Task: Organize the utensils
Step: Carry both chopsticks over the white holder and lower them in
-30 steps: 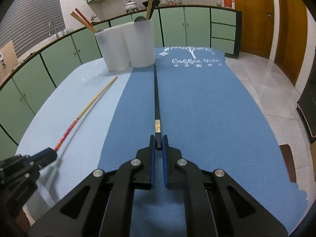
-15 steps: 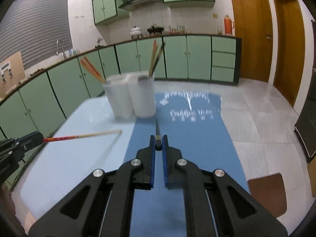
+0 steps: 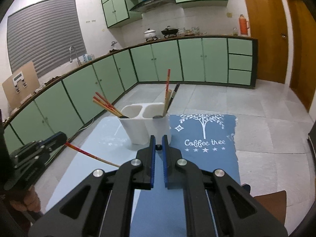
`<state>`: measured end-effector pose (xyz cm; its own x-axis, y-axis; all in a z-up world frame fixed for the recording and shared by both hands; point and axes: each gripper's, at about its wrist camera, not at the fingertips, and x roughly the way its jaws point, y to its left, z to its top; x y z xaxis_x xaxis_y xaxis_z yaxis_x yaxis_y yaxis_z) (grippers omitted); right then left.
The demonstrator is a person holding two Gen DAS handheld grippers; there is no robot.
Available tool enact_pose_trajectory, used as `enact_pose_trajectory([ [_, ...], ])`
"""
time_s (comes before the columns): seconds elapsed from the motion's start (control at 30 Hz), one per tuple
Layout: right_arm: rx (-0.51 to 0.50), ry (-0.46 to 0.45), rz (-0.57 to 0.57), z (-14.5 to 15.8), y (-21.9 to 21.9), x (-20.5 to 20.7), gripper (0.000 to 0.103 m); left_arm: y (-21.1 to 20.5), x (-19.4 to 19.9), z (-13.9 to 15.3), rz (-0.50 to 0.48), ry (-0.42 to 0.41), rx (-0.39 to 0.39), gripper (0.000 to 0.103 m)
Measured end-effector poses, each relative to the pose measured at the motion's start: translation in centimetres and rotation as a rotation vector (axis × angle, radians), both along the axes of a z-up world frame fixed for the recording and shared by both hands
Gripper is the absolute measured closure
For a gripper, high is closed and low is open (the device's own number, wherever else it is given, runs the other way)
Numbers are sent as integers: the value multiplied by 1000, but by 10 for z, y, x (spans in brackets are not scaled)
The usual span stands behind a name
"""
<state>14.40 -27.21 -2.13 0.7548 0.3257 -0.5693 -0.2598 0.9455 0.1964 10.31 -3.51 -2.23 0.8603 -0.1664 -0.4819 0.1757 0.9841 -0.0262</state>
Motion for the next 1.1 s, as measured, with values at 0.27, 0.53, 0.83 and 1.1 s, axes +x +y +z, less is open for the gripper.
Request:
enact_pose_trajectory([
  [0.27,26,60,88,19,1,20,98,-2,22,14,-28,-18,13,98],
  [0.53,5,48,139,40,5,22,98,0,25,21,-55,-23,4,98],
  [0.83,-27,-20,194,87,16,33,98,5,30,64,-69,-103,-15,98],
  [1.1,-15,-116,202,145,27,69,98,2,57,117,-60,-222,-4,98],
])
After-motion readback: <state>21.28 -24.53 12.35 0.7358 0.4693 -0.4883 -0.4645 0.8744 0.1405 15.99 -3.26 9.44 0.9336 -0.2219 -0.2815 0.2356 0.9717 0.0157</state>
